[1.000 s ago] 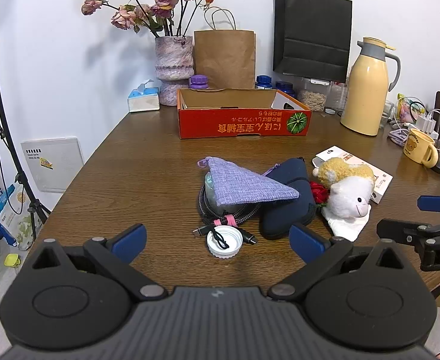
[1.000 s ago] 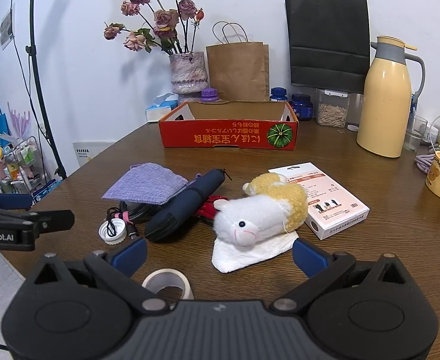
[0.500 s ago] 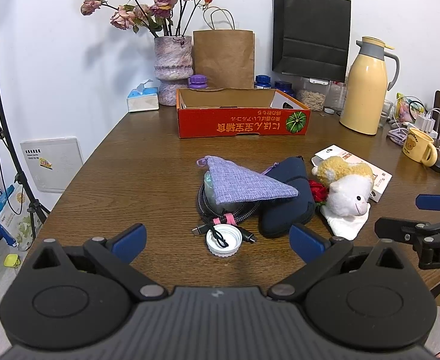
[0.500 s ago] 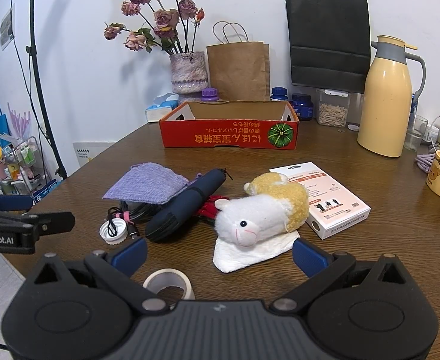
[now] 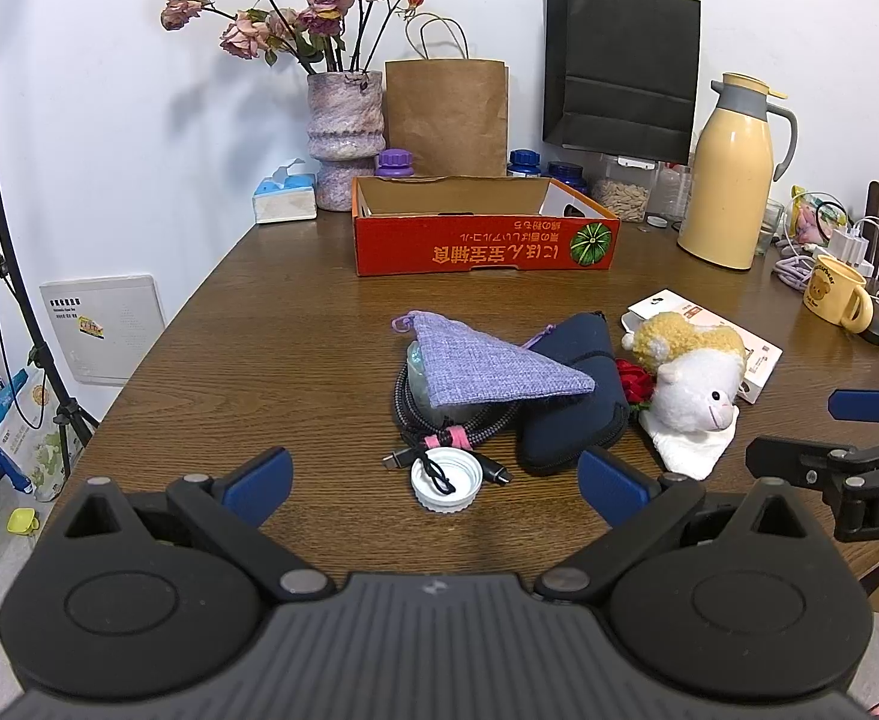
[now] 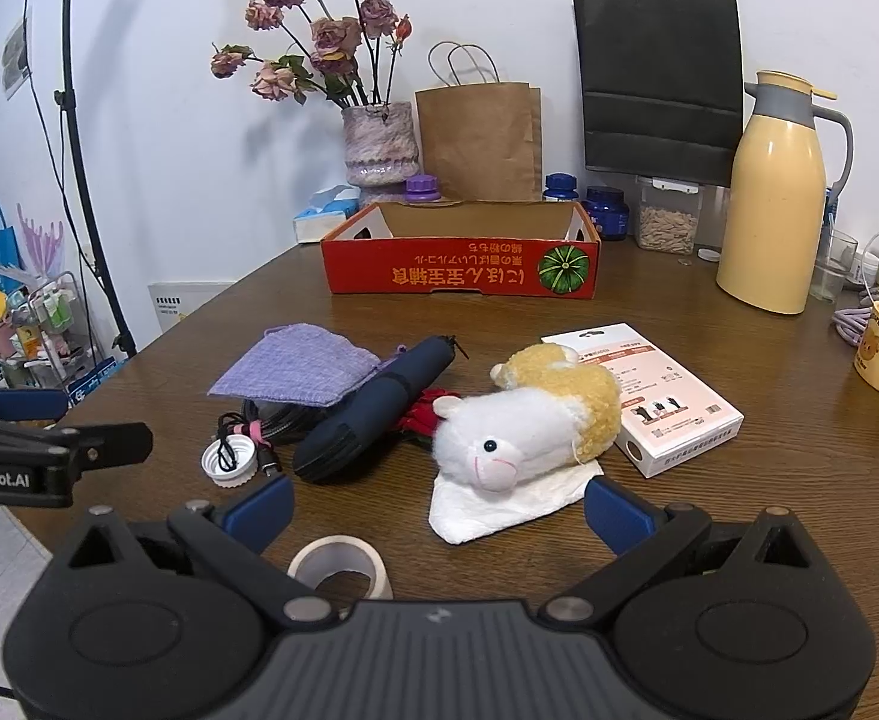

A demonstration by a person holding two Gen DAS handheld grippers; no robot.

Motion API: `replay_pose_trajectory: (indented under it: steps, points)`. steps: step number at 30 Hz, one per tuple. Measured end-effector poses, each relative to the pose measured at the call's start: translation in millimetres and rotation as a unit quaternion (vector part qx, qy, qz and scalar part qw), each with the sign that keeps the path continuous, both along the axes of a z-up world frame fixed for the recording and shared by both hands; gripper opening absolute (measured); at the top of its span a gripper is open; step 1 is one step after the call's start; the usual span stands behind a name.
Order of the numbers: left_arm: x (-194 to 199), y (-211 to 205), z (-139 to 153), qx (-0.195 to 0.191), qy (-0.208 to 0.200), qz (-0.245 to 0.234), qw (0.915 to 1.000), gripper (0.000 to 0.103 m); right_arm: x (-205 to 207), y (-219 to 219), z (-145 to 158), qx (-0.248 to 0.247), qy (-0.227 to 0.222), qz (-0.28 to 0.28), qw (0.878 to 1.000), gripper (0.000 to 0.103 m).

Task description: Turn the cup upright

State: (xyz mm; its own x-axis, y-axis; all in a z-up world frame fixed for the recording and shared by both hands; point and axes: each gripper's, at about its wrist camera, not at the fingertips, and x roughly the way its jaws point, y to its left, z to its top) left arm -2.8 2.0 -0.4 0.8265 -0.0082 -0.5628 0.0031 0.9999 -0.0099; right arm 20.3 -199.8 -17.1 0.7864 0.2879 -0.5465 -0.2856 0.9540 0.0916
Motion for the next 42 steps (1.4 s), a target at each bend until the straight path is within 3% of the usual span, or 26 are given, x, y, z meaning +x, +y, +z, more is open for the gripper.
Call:
replay_pose_trajectory:
  steps: [42]
  points:
    - [-0.6, -3.8, -1.6, -0.001, 0.000, -0.001, 1.0000, 0.103, 0.4, 0.8, -1.9, 0.000, -0.001, 0.000, 1.000, 0.103]
